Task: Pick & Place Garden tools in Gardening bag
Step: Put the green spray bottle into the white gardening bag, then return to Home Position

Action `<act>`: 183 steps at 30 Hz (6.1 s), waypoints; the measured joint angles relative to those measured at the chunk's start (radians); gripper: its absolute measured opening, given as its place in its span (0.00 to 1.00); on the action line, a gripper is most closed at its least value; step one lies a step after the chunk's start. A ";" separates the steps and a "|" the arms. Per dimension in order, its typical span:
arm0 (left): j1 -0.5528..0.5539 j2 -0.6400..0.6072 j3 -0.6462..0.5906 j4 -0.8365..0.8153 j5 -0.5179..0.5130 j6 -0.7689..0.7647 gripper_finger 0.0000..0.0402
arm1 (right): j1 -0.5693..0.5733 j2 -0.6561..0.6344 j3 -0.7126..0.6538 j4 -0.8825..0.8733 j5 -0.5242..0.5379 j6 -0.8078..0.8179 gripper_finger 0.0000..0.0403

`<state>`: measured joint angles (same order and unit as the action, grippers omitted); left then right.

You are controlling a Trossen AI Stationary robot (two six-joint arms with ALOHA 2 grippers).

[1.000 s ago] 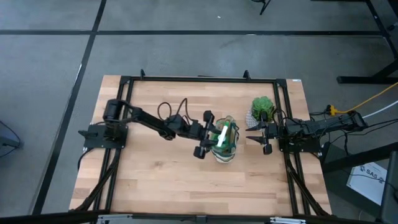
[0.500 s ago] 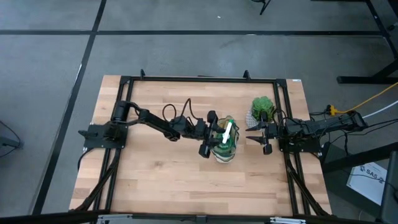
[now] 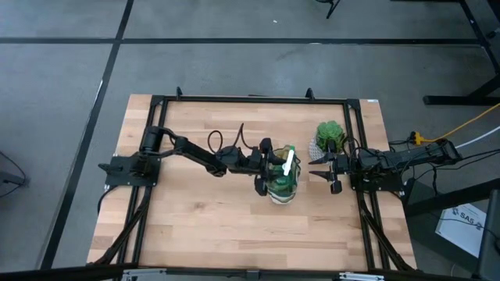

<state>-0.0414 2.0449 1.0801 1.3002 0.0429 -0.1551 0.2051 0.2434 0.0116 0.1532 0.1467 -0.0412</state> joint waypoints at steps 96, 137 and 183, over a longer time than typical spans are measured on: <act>-0.068 -1.256 -1.026 -0.587 -0.312 0.097 0.44 | 0.000 0.000 0.000 0.000 0.000 0.000 0.36; -0.068 -1.255 -1.025 -0.587 -0.311 0.097 0.44 | 0.000 0.000 0.000 0.000 0.000 0.000 0.36; -0.068 -1.255 -1.025 -0.587 -0.311 0.097 0.44 | 0.000 0.000 0.000 0.000 0.000 0.000 0.36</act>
<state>-0.1095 0.7898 0.0548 0.7131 -0.2680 -0.0578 0.2053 0.2434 0.0116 0.1534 0.1467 -0.0412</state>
